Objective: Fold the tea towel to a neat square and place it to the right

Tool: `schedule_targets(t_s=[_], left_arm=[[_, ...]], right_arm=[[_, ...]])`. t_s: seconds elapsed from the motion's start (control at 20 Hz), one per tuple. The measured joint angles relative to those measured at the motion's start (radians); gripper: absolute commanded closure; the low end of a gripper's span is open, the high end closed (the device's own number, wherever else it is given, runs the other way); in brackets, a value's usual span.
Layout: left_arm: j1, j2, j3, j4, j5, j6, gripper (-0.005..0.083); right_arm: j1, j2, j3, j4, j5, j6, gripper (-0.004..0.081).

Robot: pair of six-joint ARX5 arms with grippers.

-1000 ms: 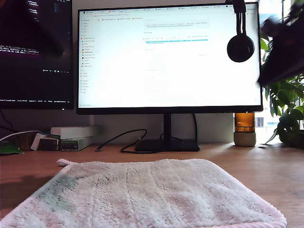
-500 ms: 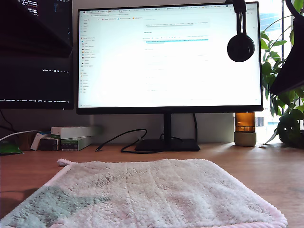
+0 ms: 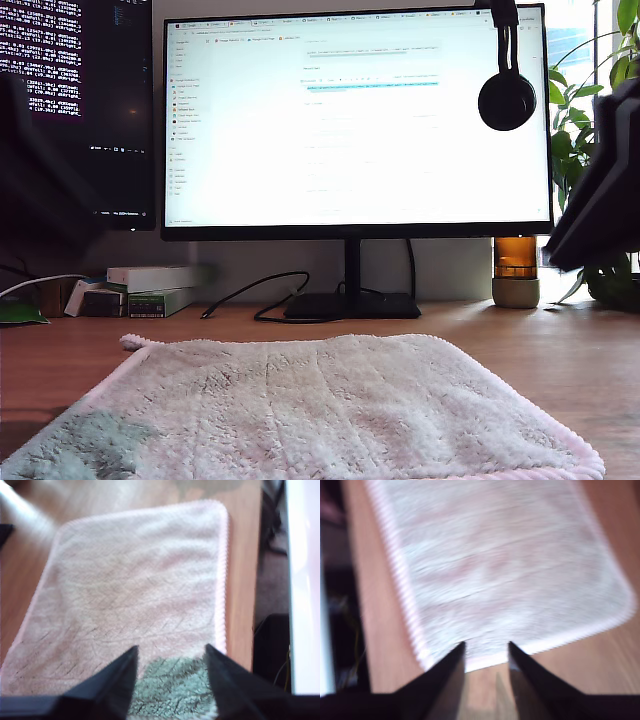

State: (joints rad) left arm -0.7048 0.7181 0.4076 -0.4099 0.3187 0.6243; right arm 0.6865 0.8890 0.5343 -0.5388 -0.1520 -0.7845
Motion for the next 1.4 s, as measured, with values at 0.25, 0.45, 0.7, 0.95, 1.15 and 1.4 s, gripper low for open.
schedule_targets(t_s=[0.25, 0.45, 0.7, 0.95, 1.15, 1.4], left_arm=[[-0.042, 0.046, 0.0, -0.019, -0.034, 0.045, 0.0208], [-0.072, 0.146, 0.0, -0.042, -0.09, 0.174, 0.0208], [-0.081, 0.21, 0.0, -0.034, -0.122, 0.267, 0.0208], [-0.081, 0.304, 0.0, 0.031, -0.152, 0.285, 0.0208], [-0.083, 0.352, 0.0, 0.046, -0.167, 0.295, 0.0208], [-0.093, 0.379, 0.0, 0.075, -0.177, 0.296, 0.0216]], right_arm=[[0.098, 0.068, 0.0, 0.023, 0.028, -0.107, 0.0321], [0.099, 0.126, 0.0, 0.054, 0.033, -0.107, 0.0322], [0.099, 0.123, 0.0, 0.097, 0.033, -0.107, 0.0322], [0.099, 0.123, 0.0, 0.114, 0.032, -0.107, 0.0322], [0.099, 0.123, 0.0, 0.122, 0.032, -0.107, 0.0322], [0.099, 0.123, 0.0, 0.127, 0.032, -0.107, 0.0322]])
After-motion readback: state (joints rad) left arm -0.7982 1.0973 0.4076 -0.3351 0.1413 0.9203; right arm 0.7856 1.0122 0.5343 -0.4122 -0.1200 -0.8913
